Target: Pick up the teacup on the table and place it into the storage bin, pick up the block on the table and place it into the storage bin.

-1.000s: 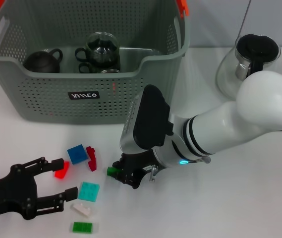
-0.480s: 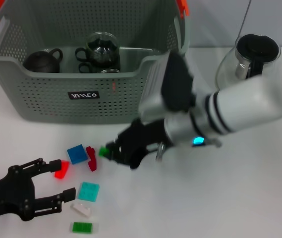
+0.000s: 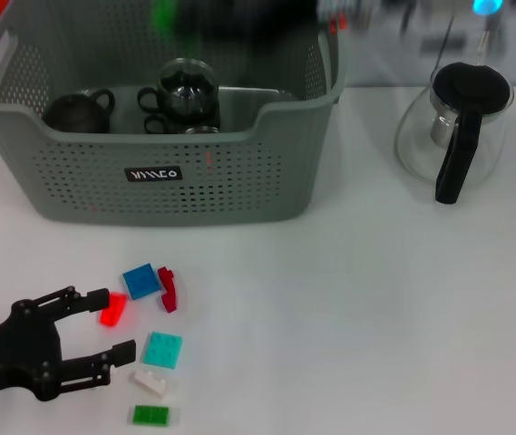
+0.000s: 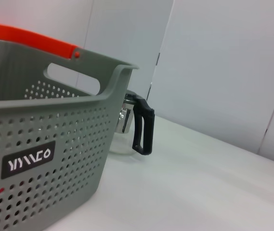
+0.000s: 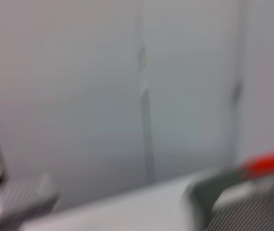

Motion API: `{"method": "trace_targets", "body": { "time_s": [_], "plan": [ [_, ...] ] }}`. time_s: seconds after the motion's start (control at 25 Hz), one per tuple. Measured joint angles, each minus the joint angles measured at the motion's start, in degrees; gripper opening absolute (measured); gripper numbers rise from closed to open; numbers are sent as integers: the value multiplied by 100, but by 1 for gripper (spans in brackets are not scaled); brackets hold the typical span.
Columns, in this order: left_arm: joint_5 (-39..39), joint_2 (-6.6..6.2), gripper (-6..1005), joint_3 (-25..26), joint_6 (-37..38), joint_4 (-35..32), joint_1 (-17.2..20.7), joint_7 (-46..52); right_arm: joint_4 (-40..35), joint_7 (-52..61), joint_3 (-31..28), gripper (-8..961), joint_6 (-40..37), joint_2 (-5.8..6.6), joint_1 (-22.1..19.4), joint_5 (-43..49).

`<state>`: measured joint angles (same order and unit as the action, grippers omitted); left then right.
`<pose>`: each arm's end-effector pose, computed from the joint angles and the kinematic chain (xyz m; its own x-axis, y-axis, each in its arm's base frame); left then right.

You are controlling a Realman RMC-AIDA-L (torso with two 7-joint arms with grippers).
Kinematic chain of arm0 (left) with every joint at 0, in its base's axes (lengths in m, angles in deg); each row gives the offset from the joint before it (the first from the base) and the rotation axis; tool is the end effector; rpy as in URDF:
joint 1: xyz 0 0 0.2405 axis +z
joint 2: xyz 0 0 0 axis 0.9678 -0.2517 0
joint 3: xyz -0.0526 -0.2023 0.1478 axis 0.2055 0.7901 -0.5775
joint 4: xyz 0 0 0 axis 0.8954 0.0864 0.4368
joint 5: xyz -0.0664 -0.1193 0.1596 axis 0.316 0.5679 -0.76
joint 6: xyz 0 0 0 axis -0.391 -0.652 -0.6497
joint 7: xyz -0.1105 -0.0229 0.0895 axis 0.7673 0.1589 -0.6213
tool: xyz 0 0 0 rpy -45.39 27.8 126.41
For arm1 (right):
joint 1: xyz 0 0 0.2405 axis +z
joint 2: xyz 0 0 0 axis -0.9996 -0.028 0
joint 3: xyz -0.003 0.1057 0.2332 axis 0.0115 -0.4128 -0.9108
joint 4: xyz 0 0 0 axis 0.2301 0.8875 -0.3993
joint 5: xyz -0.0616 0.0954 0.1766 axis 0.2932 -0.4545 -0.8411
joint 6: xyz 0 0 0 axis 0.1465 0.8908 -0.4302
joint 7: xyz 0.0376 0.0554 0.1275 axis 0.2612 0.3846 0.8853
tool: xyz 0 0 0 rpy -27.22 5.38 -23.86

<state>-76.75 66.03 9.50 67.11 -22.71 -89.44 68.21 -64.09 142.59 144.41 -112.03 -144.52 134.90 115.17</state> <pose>-0.3383 0.2184 0.0208 0.7376 0.3566 0.5735 0.5428 -0.8183 -0.1893 0.0006 0.3757 0.0312 0.8805 -0.1838 -0.4369 -0.2669 -0.9540 -0.1367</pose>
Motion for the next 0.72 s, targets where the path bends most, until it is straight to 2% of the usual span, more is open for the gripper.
{"method": "trace_targets", "body": {
  "time_s": [0.12, 0.24, 0.52, 0.72],
  "plan": [
    [9, 0, 843, -3, 11, 1, -17, -2, -50, 389, -707, 159, -14, -6, 573, 684],
    [28, 0, 843, -7, 12, 5, -28, -3, 320, 436, -967, 161, 129, -33, 1030, 1381],
    [40, 0, 843, -4, 26, 17, -30, -4, 1848, 417, -483, 164, 1153, -7, 1560, 2250],
    [20, 0, 843, 1, 30, 30, -63, -3, 2648, 396, -287, 166, 1785, -3, 1793, 2645]
  ]
}}
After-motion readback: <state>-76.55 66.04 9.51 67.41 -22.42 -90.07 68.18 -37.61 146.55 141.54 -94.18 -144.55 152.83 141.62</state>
